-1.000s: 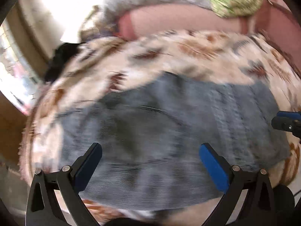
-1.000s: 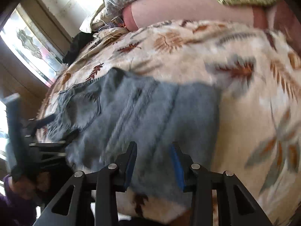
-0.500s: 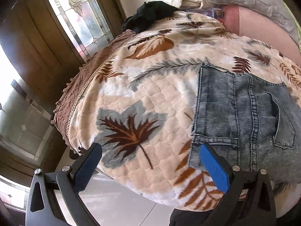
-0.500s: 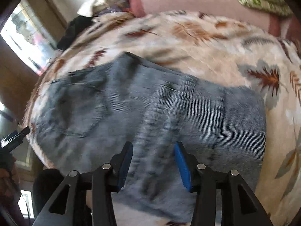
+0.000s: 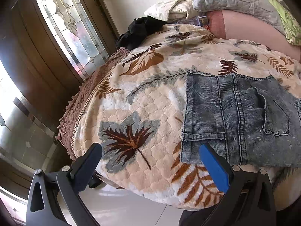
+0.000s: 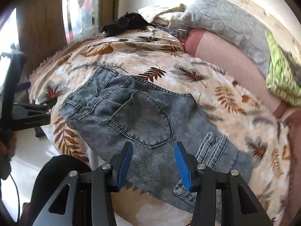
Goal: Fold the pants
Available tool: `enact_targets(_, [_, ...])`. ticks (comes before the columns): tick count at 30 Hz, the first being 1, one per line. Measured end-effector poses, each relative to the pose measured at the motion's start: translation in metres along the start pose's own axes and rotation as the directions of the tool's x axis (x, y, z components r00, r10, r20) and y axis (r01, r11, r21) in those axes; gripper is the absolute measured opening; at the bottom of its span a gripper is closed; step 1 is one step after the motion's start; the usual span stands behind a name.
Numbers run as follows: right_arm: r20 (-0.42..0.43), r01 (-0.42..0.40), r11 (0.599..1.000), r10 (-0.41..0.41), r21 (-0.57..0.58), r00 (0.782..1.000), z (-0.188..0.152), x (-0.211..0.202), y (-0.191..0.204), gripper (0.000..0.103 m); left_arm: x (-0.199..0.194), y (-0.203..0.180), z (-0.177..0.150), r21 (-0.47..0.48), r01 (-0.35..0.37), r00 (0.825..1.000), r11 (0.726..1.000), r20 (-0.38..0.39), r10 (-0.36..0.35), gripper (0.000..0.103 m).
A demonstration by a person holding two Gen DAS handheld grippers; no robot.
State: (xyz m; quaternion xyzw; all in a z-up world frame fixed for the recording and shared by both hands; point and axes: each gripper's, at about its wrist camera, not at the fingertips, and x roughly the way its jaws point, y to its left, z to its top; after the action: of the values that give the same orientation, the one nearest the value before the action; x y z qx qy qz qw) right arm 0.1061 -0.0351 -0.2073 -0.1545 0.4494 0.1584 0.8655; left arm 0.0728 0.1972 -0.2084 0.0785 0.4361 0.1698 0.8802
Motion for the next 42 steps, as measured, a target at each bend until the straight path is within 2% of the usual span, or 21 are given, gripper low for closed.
enact_targets(7, [0.003, 0.037, 0.996, -0.036, -0.080, 0.999, 0.013, -0.003, 0.025, 0.050, 0.008, 0.013, -0.005, -0.027, -0.023, 1.000, 0.999, -0.015, 0.022, 0.103])
enact_targets(15, [0.011, 0.066, 0.991, -0.065, -0.115, 0.998, 0.021, 0.003, 0.031, 0.050, 0.019, 0.016, -0.006, -0.037, -0.030, 0.999, 0.999, -0.030, 0.029, 0.103])
enact_targets(26, [-0.011, 0.064, 0.991, -0.066, -0.122, 0.998, 0.027, 0.021, 0.032, 0.050, 0.033, 0.024, -0.003, -0.086, 0.073, 0.995, 0.994, -0.056, -0.078, 0.103])
enact_targets(38, [-0.056, 0.077, 0.988, -0.085, -0.134, 0.995, 0.023, 0.048, 0.036, 0.050, 0.044, 0.025, -0.006, -0.075, 0.059, 0.996, 0.995, -0.063, -0.064, 0.103])
enact_targets(42, [-0.027, 0.074, 0.989, -0.078, -0.126, 0.997, 0.022, 0.046, 0.034, 0.050, 0.041, 0.028, -0.004, -0.075, 0.066, 0.997, 0.995, -0.044, -0.070, 0.103])
